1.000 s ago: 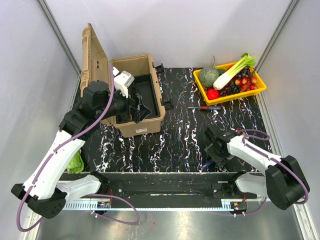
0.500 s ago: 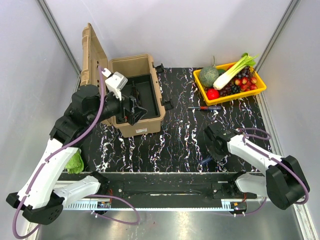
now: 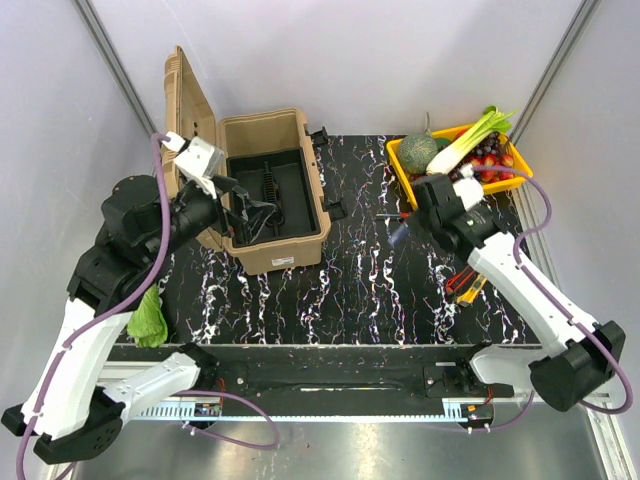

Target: Pack the tool kit

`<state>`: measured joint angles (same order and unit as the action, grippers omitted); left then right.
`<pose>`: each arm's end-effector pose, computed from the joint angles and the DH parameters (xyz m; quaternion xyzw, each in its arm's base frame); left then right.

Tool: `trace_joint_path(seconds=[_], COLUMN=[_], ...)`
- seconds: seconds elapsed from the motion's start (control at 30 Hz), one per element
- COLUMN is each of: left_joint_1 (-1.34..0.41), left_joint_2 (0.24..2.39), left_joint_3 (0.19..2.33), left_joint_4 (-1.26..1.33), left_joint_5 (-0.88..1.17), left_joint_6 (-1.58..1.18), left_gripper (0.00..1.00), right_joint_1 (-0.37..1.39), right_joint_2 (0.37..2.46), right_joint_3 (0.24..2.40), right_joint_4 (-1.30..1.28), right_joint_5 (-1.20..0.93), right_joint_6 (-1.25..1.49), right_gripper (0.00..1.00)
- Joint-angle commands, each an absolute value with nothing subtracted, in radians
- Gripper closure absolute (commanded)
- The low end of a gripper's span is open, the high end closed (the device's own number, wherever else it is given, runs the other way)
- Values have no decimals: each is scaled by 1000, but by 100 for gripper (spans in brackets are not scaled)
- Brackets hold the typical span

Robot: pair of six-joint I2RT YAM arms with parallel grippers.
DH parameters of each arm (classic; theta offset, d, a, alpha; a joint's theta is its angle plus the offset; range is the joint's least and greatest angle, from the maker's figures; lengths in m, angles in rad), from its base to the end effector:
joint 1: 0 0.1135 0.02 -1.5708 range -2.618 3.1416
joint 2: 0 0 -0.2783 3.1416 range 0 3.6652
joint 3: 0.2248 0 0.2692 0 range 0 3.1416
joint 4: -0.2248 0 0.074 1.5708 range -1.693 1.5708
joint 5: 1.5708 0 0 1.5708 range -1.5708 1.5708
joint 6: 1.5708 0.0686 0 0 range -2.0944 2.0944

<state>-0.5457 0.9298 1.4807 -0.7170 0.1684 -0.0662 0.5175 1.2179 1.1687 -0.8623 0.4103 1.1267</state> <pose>0.1525 -0.1061 0.5016 0.2334 0.7260 -0.2551 0.5945 0.2506 0.1111 0.3135 0.3407 0.8639 0.1010 0.3569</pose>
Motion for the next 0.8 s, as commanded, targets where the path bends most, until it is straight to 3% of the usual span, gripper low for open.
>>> trace_joint_path(seconds=[0.0,0.23,0.53,0.77], left_joint_1=[-548,-549,-549,-548], left_joint_2=[899,884,862,862], left_joint_3=[1542,1560,1560,1554], left_joint_4=[-701,-713,-732,-741], left_joint_5=[86,71,46,32], left_joint_6=[-48,-55,-69,-72], left_gripper=[1,1,1,1], right_joint_1=[548,689,759,769], right_joint_2=[1324,1624,1910,2023], right_joint_3=[1371,1682,1916,1976], right_joint_4=[-612,-448,-456,-497], right_joint_5=[365,111,-84,-98], right_joint_6=[800,431,377,305], right_gripper=[100,100,100,100])
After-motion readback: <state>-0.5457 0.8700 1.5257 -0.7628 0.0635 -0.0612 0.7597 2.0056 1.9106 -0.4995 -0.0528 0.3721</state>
